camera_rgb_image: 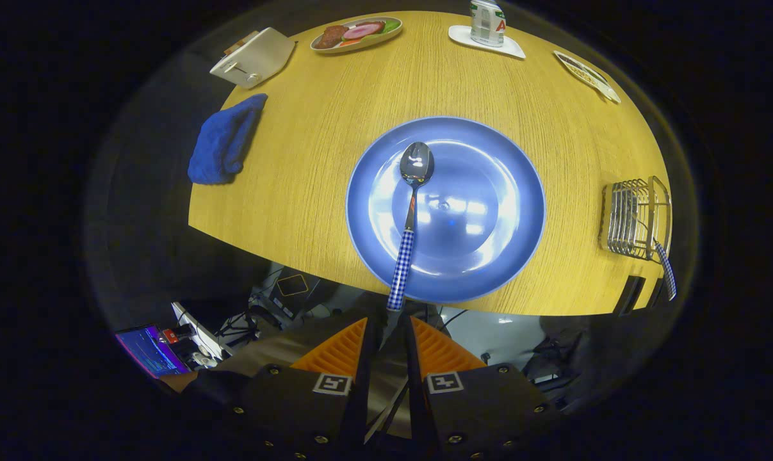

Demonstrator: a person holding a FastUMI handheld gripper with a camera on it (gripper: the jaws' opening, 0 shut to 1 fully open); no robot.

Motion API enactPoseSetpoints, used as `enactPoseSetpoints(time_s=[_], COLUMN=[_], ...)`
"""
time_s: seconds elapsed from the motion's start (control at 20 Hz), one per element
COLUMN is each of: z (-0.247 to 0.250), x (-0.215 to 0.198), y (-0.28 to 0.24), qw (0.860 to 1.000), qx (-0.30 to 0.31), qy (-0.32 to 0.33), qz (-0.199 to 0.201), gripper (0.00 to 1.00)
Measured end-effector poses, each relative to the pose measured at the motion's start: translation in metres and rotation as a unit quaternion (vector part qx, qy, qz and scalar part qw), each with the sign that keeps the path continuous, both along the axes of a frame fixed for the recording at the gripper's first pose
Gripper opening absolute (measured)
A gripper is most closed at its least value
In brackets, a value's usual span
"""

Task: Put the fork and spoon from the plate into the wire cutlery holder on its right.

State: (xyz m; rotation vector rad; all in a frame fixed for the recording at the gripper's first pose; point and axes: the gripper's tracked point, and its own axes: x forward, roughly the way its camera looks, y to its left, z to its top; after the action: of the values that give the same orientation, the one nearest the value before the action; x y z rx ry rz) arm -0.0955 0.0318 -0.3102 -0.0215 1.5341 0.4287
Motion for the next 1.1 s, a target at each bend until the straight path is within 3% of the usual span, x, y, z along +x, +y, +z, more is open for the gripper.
enactPoseSetpoints(time_s=[1.1], z=[-0.045], x=[0.033], y=[0.011], qw=[0.998], qx=[-0.047], qy=[-0.02], qz=[-0.037], gripper=[0.28])
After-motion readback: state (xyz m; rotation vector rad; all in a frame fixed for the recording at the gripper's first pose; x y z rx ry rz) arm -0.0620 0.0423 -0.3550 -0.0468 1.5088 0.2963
